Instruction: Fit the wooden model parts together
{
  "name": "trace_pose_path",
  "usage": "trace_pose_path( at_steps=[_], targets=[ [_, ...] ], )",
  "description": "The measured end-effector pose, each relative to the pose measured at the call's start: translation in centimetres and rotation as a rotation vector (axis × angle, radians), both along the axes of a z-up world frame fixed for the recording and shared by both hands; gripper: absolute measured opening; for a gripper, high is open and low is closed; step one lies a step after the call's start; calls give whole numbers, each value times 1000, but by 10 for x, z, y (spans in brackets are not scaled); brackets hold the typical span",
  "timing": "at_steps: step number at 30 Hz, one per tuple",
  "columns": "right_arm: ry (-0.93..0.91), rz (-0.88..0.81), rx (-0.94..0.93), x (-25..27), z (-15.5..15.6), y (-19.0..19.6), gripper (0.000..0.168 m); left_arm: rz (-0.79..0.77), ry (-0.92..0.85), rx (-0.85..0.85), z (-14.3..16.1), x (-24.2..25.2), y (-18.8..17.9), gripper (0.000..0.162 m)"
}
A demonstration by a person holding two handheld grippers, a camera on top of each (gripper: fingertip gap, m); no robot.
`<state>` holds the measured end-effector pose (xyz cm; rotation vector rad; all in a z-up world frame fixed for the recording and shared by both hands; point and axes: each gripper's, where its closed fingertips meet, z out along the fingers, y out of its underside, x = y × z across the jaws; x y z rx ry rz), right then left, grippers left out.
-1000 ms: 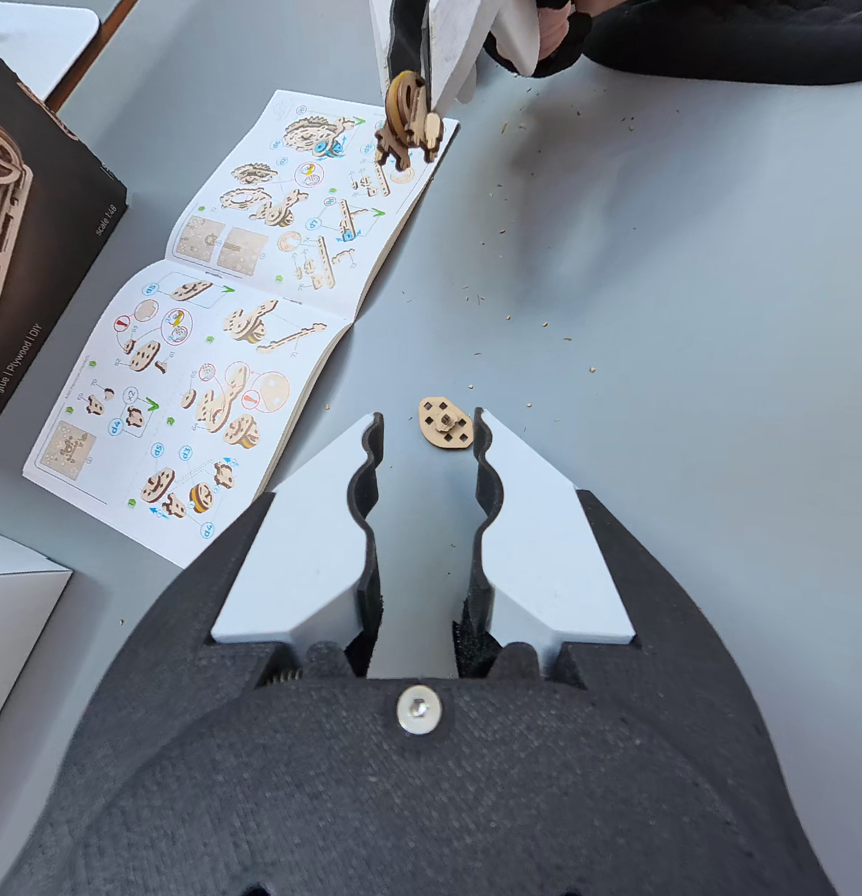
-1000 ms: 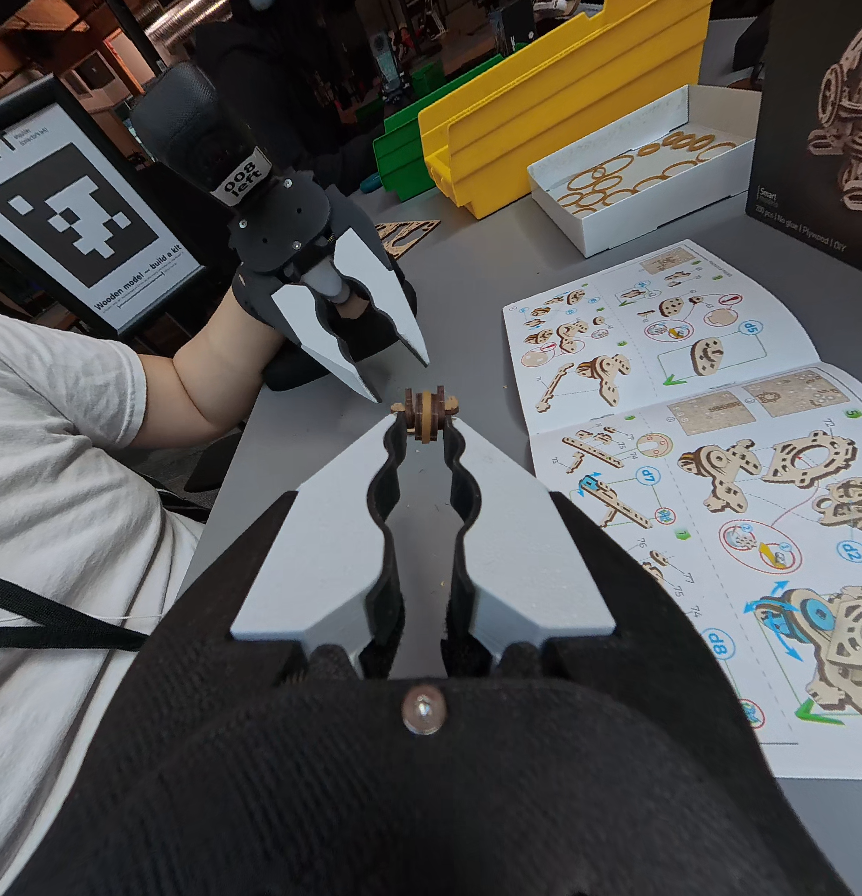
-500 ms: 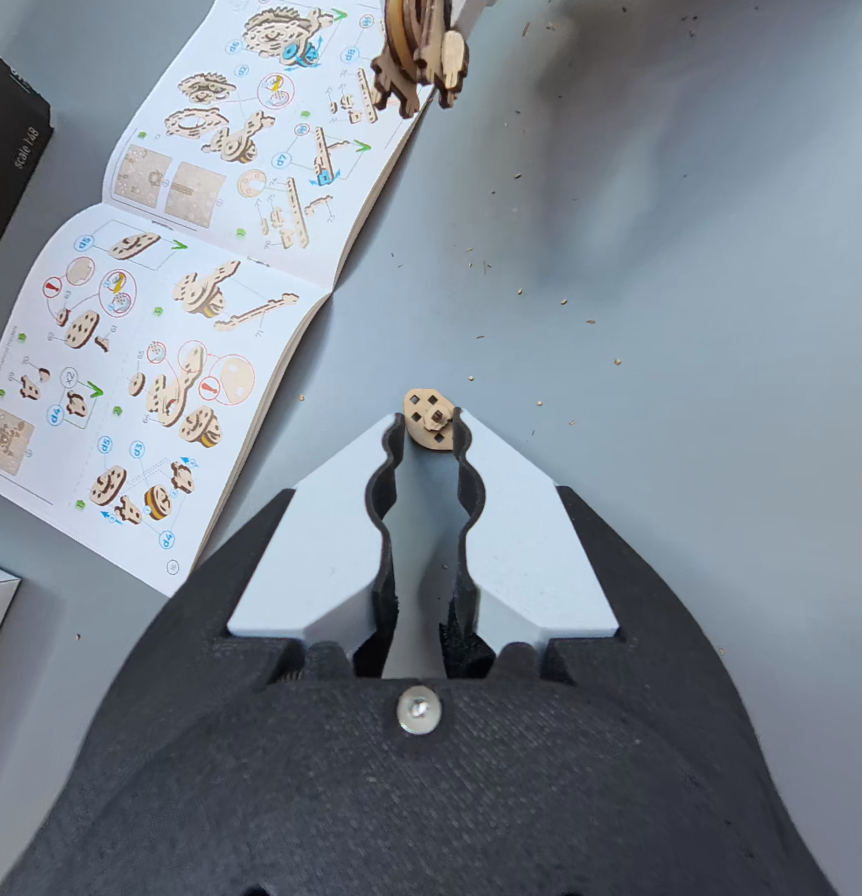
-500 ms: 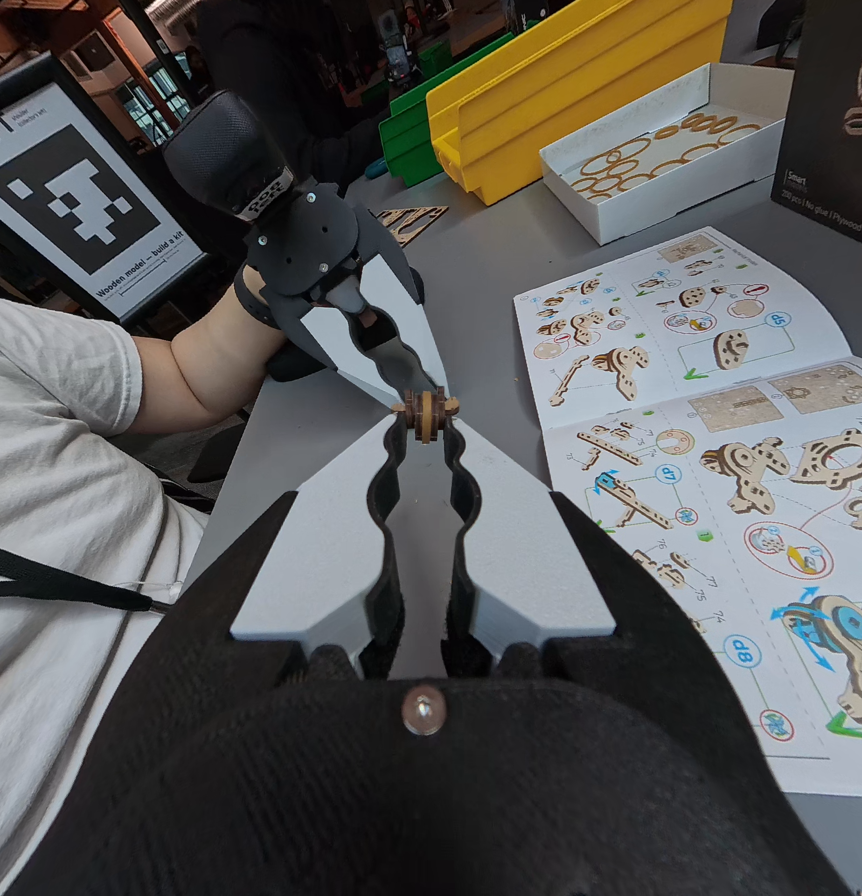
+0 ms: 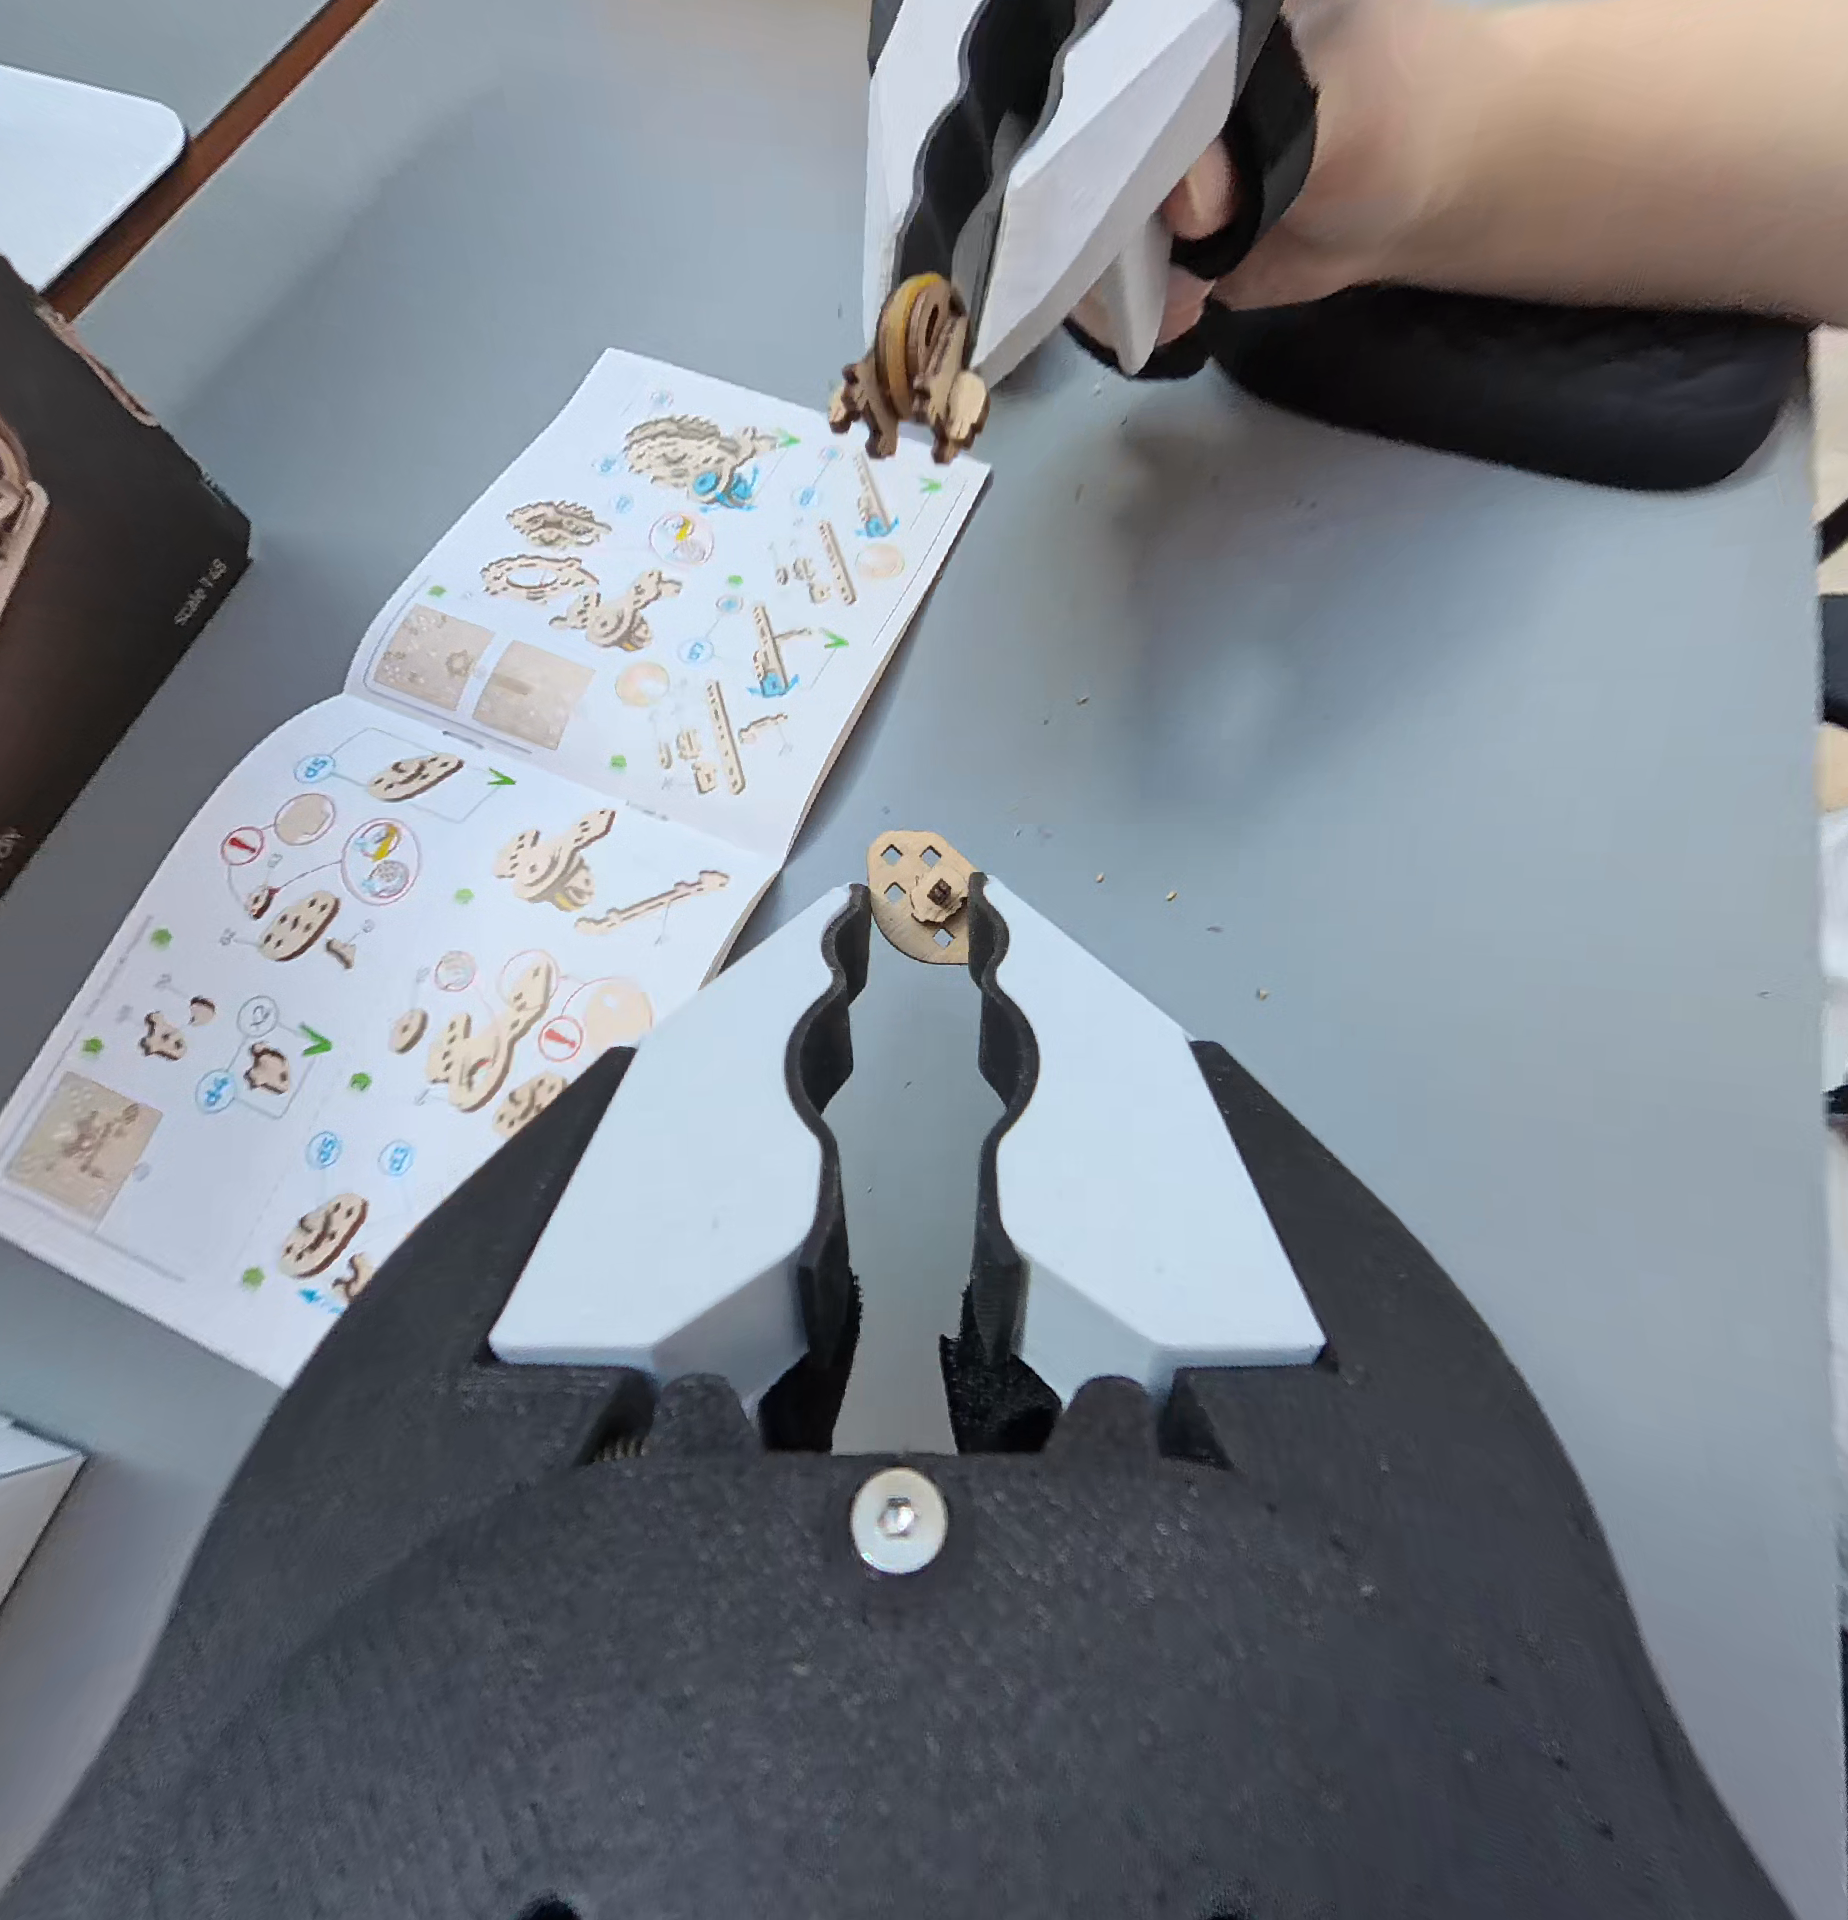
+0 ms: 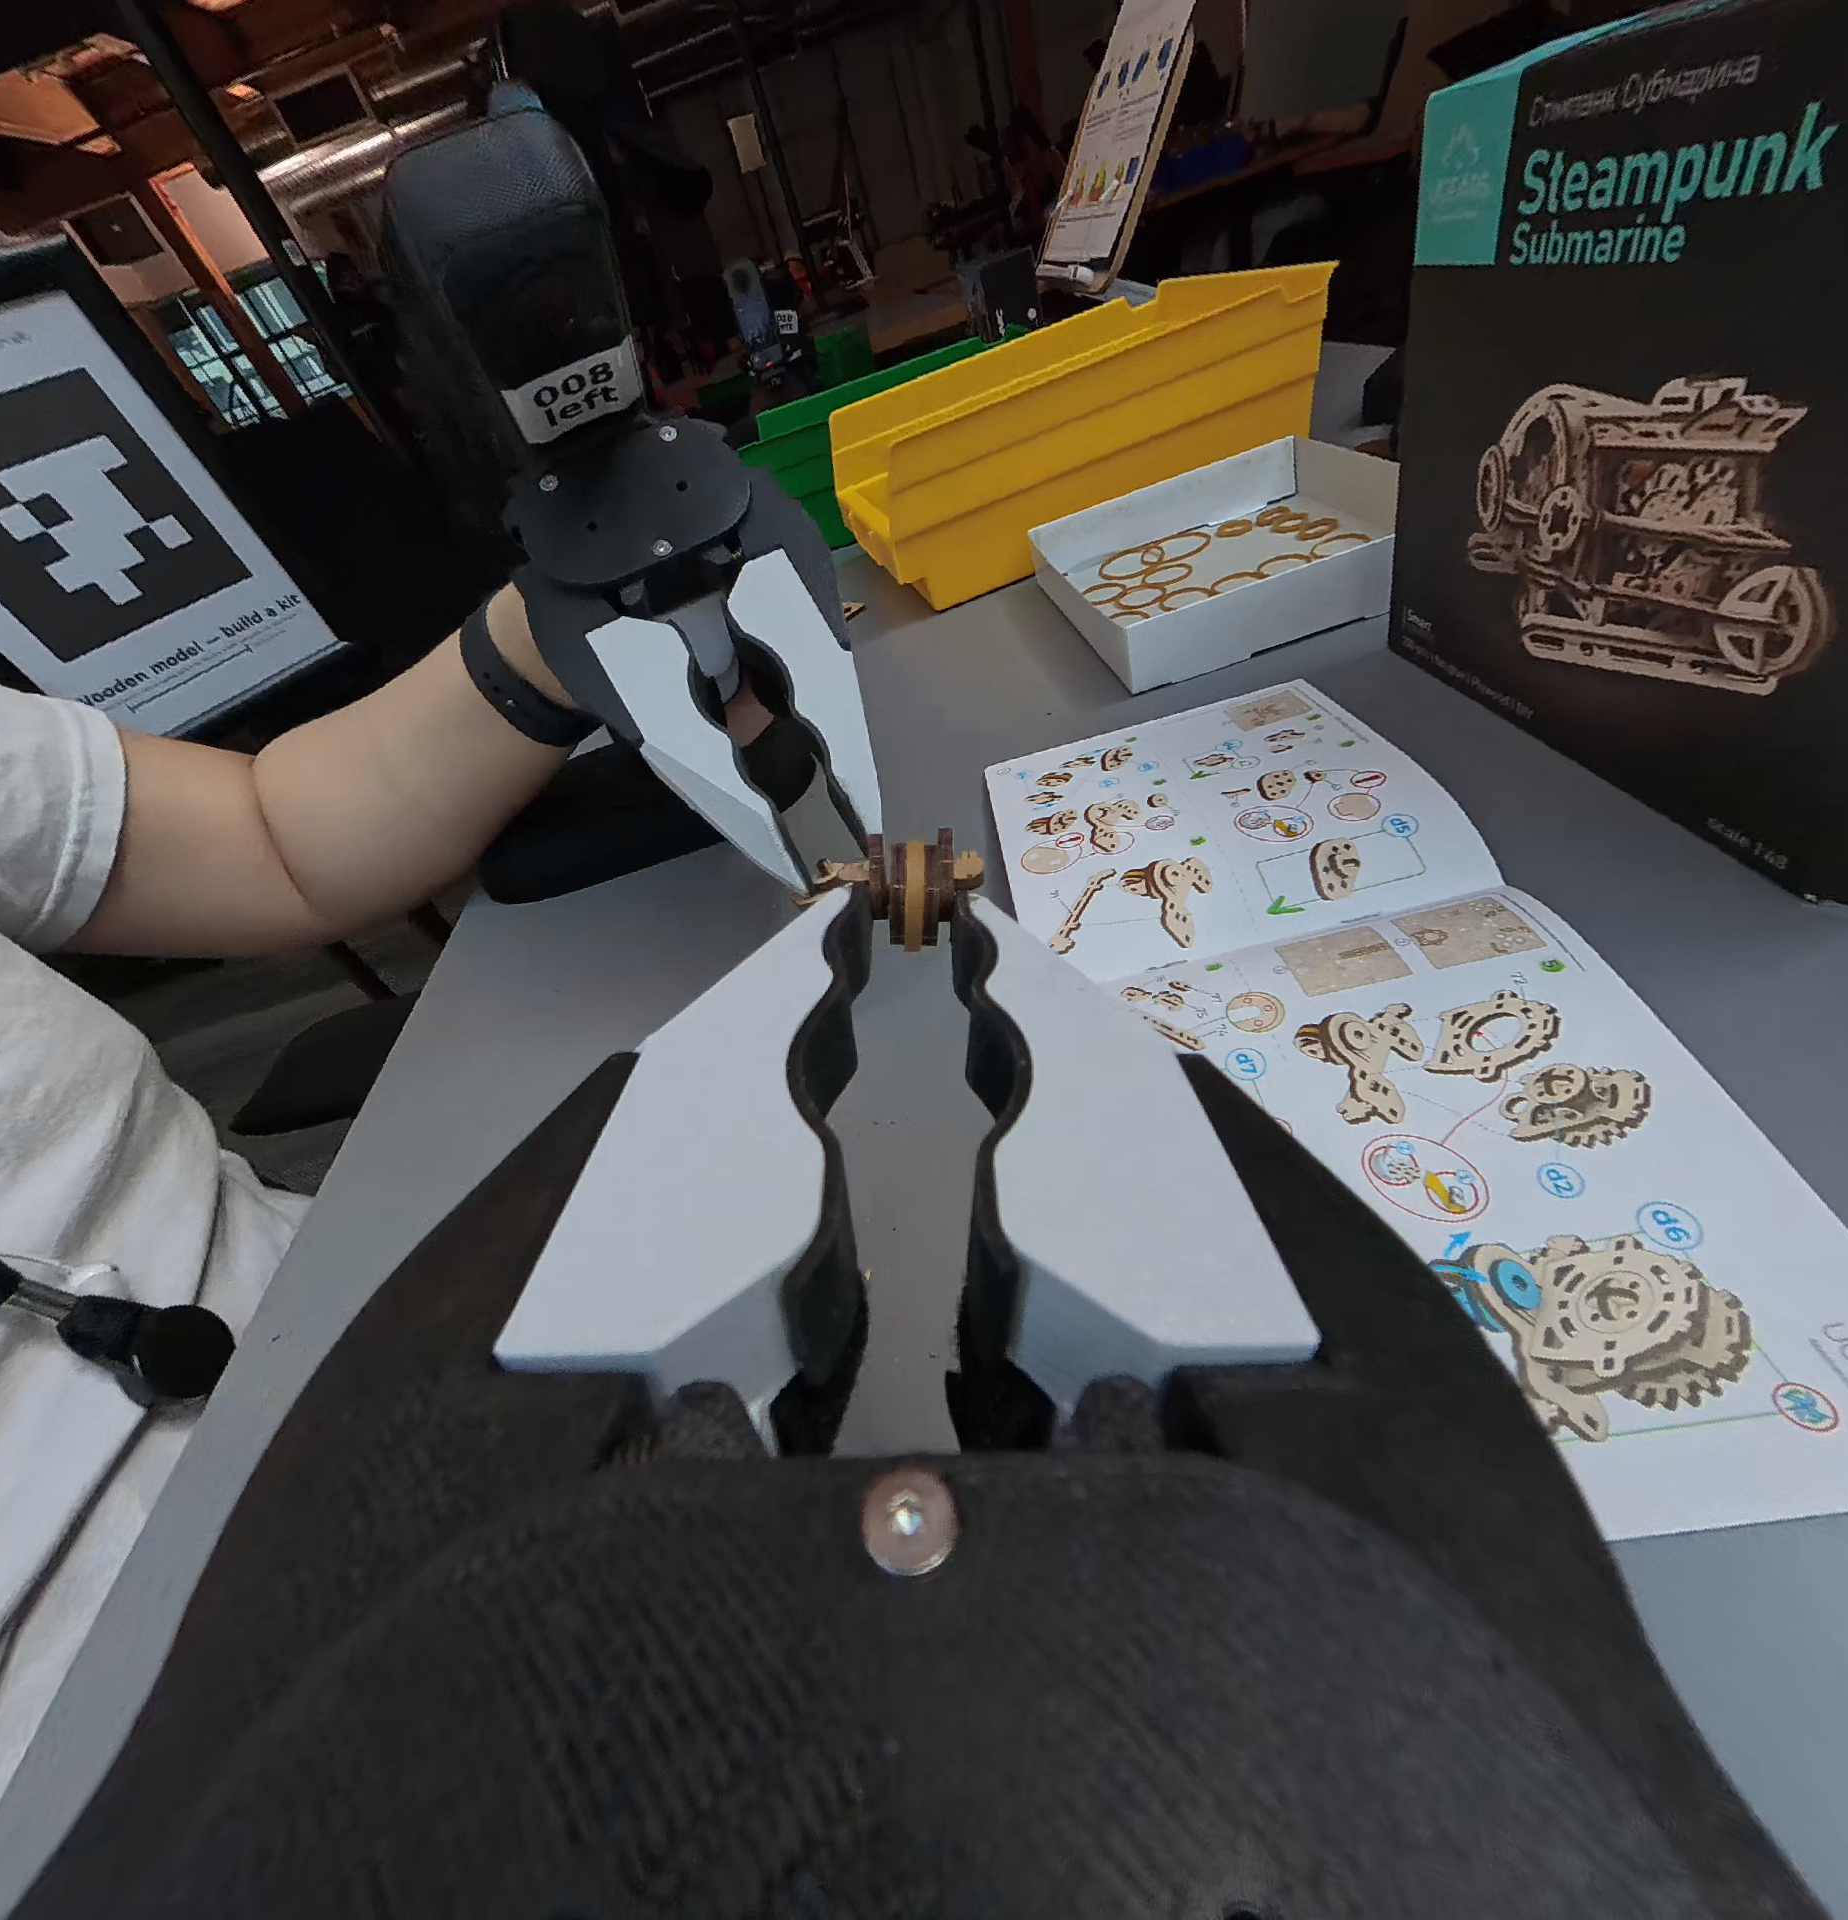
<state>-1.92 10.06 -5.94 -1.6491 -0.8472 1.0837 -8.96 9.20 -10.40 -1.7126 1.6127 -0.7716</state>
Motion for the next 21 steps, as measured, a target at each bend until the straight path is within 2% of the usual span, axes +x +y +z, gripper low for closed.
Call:
trace_pose_path(
  at_steps=[1, 6, 9, 15, 21],
  targets=[
    [-18, -10, 46, 1, 1, -1, 14, -27, -47, -58, 6, 4, -3, 17],
    [-128, -58, 238, -2, 7, -11, 14, -100, -261, -412, 22, 15, -16, 16],
    [-177, -66, 315, -8, 9, -25, 14, -125, -308, -484, 20, 11, -27, 16],
    [-221, -9, 307, -22, -4, -43, 14, -211, -316, -311, 26, 9, -38, 17],
    [-259, 47, 181, -30, -29, -41, 14, -157, -4, -38, -28, 1, -27, 17]
  ],
)
